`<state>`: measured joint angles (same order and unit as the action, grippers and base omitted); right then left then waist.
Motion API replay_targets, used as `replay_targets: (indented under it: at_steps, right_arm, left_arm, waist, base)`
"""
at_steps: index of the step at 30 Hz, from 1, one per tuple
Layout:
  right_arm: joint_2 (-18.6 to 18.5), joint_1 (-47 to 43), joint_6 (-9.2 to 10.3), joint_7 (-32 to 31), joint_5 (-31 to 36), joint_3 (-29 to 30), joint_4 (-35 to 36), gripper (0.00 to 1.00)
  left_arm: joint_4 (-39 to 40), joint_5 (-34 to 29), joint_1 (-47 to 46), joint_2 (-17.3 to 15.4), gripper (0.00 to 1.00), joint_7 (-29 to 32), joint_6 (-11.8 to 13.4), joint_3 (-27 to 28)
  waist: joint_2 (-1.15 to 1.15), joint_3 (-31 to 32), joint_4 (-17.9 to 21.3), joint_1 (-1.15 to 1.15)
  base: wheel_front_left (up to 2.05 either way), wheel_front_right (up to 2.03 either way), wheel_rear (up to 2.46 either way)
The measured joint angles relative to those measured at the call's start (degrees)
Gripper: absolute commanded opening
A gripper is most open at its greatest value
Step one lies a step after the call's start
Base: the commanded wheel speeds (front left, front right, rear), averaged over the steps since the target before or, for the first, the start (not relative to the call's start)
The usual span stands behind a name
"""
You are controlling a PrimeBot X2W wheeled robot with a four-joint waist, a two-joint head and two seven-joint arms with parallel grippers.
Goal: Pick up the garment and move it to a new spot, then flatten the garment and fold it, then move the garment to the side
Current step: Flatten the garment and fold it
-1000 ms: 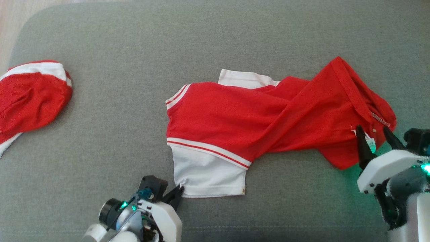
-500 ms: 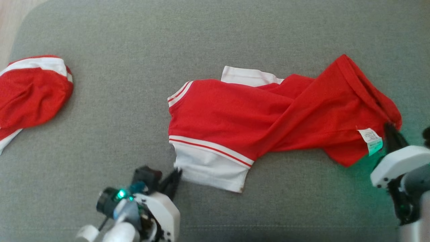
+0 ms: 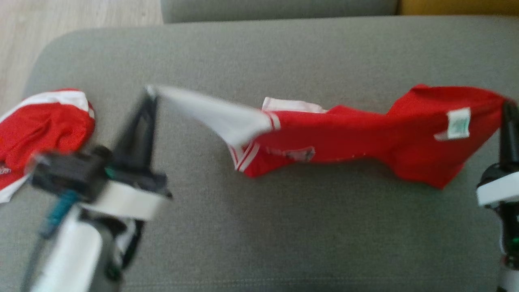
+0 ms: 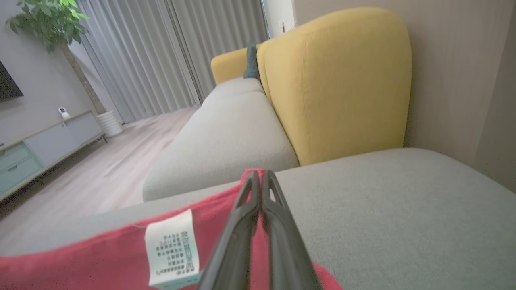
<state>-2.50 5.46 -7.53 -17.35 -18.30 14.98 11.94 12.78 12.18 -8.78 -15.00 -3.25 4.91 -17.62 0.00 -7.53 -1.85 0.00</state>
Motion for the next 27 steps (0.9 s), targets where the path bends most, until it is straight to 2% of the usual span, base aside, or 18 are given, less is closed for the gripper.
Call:
replay_targets:
  at_steps: [7,14,21,27]
  right_arm:
    - [0.0,5.1,0.0,-2.1,-1.0,1.0,6.6,0.0]
    - [0.0,8.5,0.0,-3.4,-2.7,1.2,7.2,0.0]
    - [0.0,16.5,0.0,-3.7,-4.4,1.2,-1.6,0.0]
    - [-0.7,32.0,0.0,1.0,-3.9,-1.6,-13.4,0.0]
  left_arm:
    - [5.1,0.0,-12.7,-2.1,0.0,1.8,-0.2,3.9]
    - [2.8,1.7,-21.1,-2.3,0.0,4.3,-2.0,4.0]
    - [-12.4,5.1,-31.0,-0.2,0.0,4.0,-6.4,2.3]
    - [-30.5,4.4,-46.1,2.7,0.0,-3.8,-8.0,1.7]
  waist:
    - [0.0,3.9,0.1,0.0]
    - [0.0,5.6,0.6,0.0]
    - [0.0,3.2,0.5,0.0]
    - [0.0,-0.5,0.7,0.0]
  base:
    - [0.0,0.0,0.0]
    - [0.0,0.0,0.0]
    - [0.0,0.0,0.0]
    - [0.0,0.0,0.0]
